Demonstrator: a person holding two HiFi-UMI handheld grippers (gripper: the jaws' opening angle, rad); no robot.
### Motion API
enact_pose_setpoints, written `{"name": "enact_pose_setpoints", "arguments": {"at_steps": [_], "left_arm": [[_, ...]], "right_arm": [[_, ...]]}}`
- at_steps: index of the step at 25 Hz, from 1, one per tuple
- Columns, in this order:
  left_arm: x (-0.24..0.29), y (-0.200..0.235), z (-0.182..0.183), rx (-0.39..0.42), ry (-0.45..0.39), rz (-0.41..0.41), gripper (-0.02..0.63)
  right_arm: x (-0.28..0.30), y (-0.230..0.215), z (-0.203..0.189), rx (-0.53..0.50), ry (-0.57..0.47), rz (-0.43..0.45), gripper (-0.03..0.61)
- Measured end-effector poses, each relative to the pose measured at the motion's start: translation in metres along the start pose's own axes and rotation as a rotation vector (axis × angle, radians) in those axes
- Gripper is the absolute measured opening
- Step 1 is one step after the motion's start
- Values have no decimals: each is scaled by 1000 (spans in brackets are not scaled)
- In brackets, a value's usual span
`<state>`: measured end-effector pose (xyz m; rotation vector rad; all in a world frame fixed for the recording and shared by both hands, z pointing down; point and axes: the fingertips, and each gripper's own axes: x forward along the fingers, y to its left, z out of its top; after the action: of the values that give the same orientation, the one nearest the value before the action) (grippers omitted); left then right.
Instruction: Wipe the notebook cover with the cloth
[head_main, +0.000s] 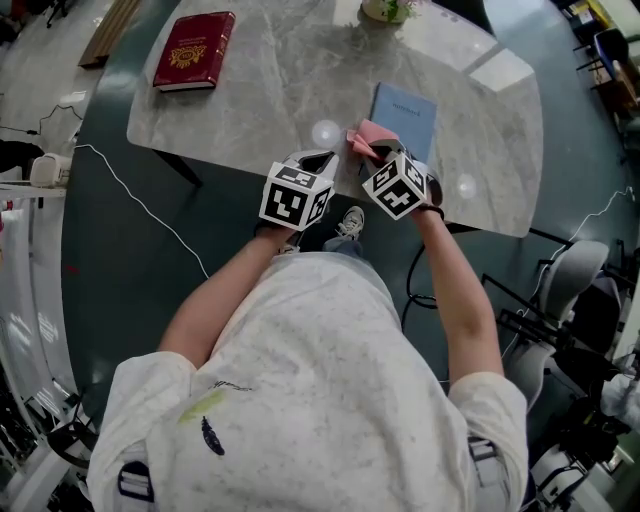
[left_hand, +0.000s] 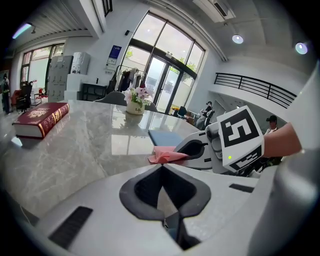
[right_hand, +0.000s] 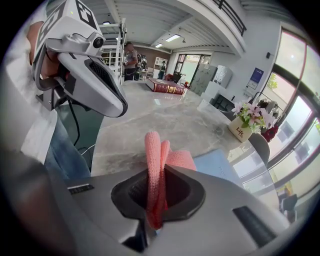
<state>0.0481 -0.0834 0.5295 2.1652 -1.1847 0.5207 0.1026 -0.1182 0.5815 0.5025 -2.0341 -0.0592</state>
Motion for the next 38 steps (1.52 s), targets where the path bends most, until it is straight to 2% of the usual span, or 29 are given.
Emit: {"name": "enact_pose_setpoints", "arguments": {"at_steps": [13, 19, 28, 32, 38], "left_arm": [[-18, -4, -13, 47, 9, -74, 6], [-23, -6, -2, 87, -11, -124, 6], [-21, -26, 16, 126, -22, -203, 6], [-24, -38, 35, 140, -60, -222, 6], [-31, -51, 68, 166, -130, -196, 6]], "right_arm": [[-9, 33, -3, 78, 24, -50, 15], [-20, 39, -2, 194, 4, -116, 15], [-64, 24, 10, 504, -147, -262, 15], [-95, 5, 19, 574, -229, -330, 15], [-135, -23, 29, 612, -337, -388, 15]]}}
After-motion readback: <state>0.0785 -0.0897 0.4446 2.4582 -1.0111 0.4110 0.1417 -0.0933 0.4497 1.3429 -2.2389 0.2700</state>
